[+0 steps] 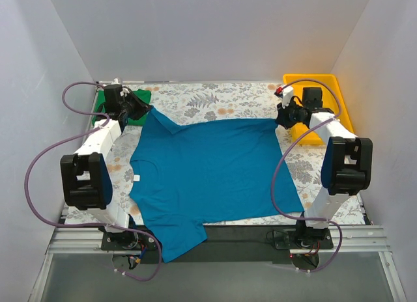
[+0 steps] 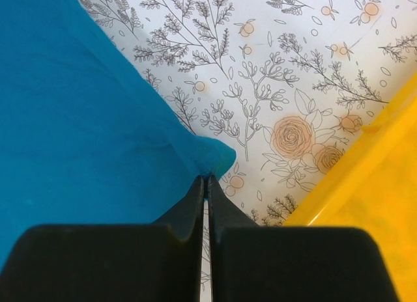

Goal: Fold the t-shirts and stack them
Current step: Fold the tshirt

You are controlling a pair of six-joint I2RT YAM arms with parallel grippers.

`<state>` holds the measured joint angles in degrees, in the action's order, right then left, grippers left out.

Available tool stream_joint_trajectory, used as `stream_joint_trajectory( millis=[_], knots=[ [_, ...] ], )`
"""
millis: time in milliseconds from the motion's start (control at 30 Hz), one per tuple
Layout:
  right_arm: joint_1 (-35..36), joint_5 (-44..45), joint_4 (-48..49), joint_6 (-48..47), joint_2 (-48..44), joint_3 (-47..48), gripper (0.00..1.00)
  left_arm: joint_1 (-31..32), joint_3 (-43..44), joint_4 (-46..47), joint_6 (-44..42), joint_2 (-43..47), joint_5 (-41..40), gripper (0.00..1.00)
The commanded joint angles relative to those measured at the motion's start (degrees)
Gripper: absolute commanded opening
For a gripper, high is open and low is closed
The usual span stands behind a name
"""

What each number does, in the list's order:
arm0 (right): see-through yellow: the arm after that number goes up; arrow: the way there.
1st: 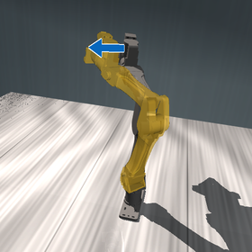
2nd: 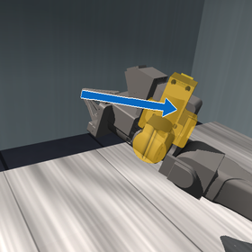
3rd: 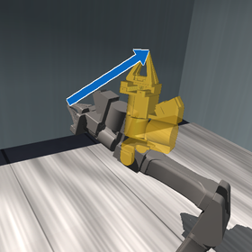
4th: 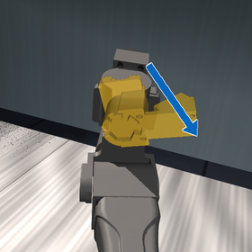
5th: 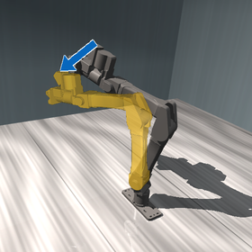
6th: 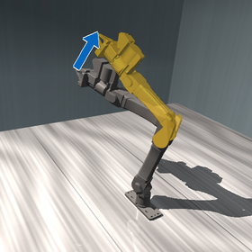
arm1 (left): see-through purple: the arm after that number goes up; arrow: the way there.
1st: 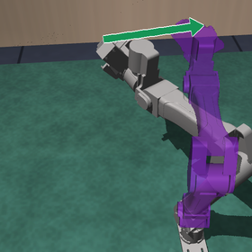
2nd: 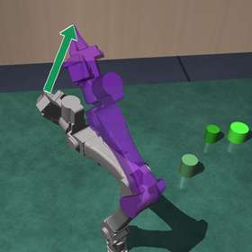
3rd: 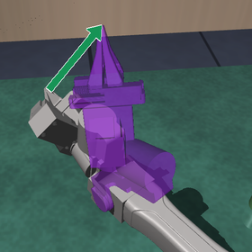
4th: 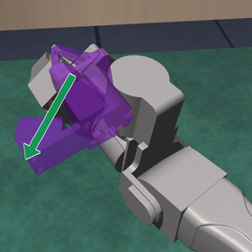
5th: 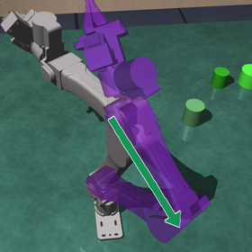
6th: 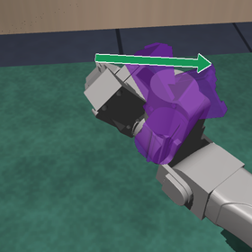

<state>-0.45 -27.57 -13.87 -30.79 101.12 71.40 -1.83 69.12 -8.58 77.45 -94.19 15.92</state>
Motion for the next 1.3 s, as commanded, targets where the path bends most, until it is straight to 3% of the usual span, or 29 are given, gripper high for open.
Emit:
stream_joint_trajectory(
  millis=[0, 1267],
  knots=[
    [-0.9, -1.7, 2.4, 0.7, -3.1, -0.9, 0.01, -0.5, -2.1, -0.3, 0.2, 4.0, 0.0, 0.00],
    [-2.1, -3.5, 3.8, 1.4, -3.5, -4.2, 0.01, -0.5, -14.4, -2.7, 0.4, 16.9, 0.3, 0.00]
  ],
)
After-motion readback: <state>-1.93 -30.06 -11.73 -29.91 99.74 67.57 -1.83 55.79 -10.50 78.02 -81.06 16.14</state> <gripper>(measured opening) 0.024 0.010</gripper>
